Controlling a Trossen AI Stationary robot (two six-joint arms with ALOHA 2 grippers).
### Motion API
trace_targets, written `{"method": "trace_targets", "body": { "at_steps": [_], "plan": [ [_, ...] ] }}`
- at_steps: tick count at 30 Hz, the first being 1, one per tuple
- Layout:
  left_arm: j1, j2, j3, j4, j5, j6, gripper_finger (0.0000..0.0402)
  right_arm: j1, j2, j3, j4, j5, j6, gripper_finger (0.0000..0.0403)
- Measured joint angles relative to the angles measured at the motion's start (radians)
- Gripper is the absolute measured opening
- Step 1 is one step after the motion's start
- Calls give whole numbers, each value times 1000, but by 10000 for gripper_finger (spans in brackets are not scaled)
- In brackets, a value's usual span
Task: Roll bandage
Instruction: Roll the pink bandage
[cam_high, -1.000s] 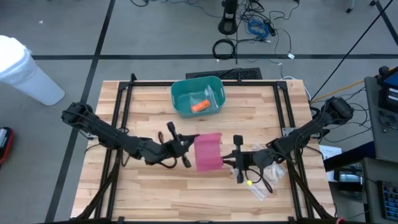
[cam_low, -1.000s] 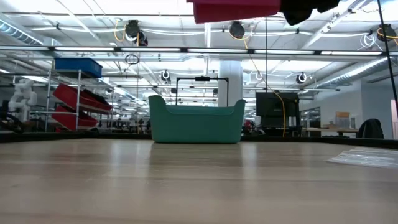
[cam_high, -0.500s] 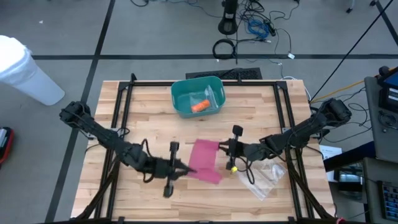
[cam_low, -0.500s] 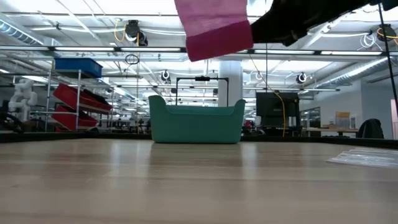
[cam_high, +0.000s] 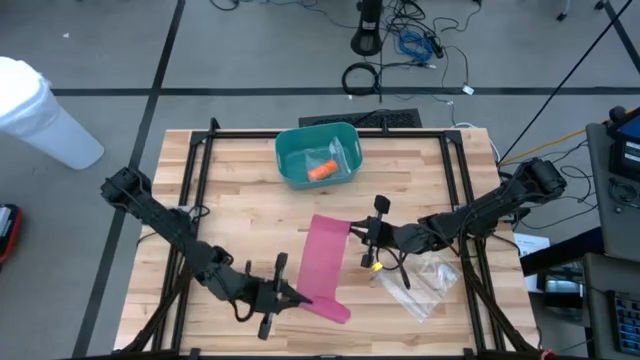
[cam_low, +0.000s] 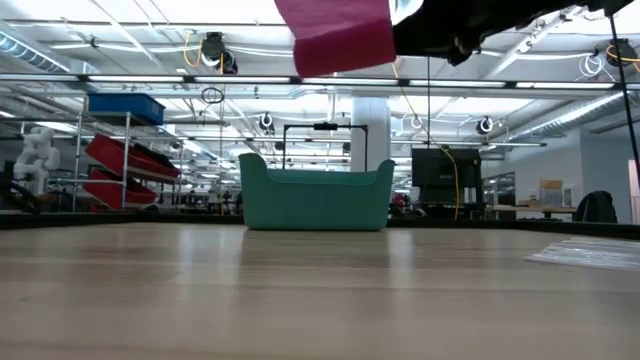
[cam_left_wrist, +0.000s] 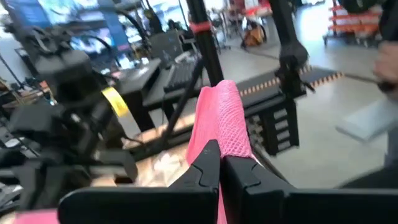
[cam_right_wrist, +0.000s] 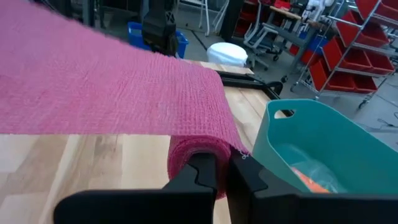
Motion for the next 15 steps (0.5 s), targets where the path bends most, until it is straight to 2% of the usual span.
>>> {"method": "trace_targets", "body": {
  "at_steps": [7,10,13,15],
  "plan": [
    [-38,32,0,-118,-16,-48,0,-1,-17,0,103,-12,-50,2],
    [-43,51,0,-154,-79,-72,0,-1,-18,0,157,-54,-49,2],
    [-44,71,0,-186,-161,-104,0,0,-18,0,177,-53,-21,2],
    [-44,77,-5,-209,-170,-125,0,0,-18,-5,198,-55,14,2]
  ]
}}
